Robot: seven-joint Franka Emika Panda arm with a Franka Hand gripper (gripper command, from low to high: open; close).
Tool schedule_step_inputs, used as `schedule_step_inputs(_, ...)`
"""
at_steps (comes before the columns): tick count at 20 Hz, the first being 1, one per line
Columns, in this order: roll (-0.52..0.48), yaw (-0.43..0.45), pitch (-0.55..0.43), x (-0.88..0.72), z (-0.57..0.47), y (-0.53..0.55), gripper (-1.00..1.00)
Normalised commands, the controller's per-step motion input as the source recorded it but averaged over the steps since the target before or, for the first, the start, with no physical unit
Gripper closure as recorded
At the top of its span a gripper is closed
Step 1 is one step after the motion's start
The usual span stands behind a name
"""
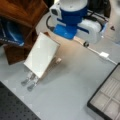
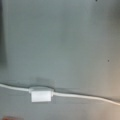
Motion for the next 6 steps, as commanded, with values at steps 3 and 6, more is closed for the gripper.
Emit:
schedule_step_inputs(3,-0.161,-0.030,-0.058,0.04,0.00,0.09,-1.00)
schedule_step_inputs(6,-0.136,-0.025,-0.078,0.06,-0.05,0.06,-1.00)
